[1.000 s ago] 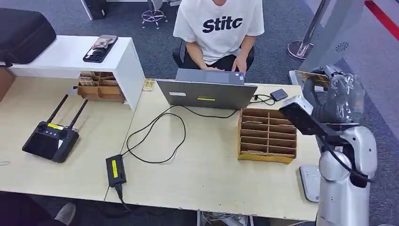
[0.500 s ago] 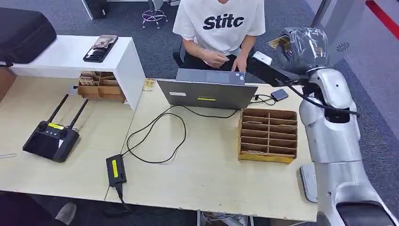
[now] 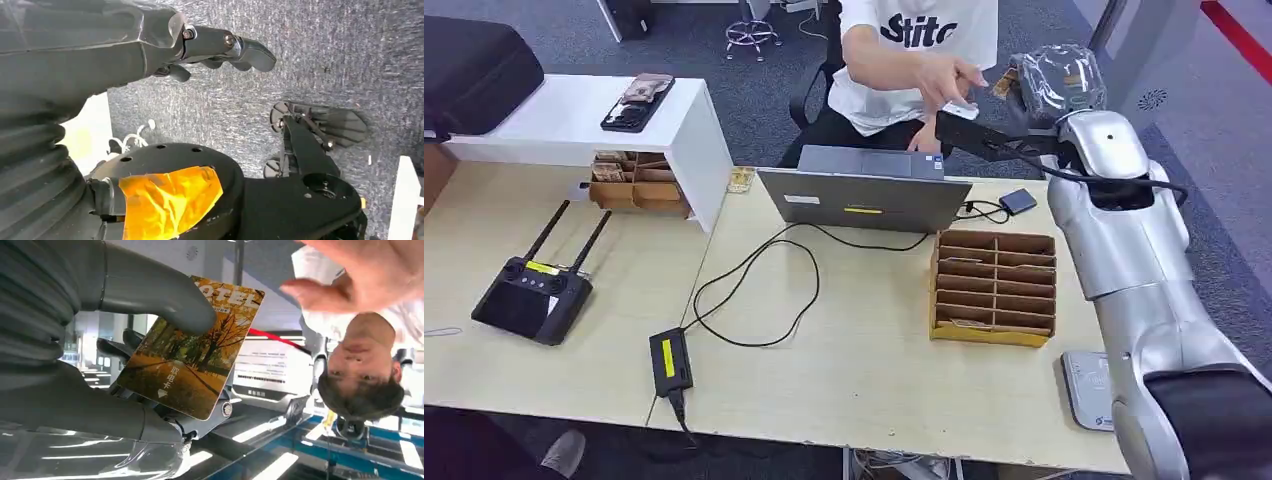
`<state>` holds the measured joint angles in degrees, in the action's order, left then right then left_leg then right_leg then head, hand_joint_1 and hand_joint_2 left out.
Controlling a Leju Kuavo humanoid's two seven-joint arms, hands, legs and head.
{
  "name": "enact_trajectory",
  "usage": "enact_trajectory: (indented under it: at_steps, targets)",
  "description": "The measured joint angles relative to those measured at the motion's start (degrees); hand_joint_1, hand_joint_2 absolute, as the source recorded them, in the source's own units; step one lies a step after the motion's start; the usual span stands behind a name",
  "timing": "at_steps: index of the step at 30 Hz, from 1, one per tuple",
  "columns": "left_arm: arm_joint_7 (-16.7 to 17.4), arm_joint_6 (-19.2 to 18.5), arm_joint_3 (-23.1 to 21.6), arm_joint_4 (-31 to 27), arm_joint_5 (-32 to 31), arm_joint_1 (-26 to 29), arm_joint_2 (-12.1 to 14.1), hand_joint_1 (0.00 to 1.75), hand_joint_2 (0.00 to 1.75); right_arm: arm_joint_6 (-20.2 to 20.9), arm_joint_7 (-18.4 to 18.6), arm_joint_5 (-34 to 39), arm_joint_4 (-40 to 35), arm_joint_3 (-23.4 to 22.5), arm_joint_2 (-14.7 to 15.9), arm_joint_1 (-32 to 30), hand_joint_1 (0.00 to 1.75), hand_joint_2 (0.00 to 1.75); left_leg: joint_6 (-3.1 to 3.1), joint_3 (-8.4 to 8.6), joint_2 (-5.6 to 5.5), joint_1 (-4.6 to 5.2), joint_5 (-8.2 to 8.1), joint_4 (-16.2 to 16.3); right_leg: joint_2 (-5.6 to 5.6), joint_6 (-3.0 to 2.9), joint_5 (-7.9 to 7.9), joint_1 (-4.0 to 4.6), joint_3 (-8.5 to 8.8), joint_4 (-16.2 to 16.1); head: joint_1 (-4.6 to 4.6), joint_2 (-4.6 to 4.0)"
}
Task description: Pass the card to the sensor for recognition and then transmit it.
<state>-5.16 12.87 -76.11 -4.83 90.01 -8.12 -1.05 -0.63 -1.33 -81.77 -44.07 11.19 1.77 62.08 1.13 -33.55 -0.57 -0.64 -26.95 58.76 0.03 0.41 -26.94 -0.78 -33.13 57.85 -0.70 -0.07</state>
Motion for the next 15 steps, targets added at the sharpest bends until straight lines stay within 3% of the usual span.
enact_trajectory:
  at_steps: [15]
  targets:
    - [0.24, 0.33, 0.00, 0.00, 0.00, 0.00, 0.00, 0.00, 1.75, -0.37, 0.13, -0.07, 5.06, 0.20, 0.52, 1.17, 1.73, 1.75, 0.00, 0.00, 0.00, 0.00, 0.00, 0.00, 0.01, 0.00, 0.00, 0.01, -0.02, 0.00, 0.00, 0.00]
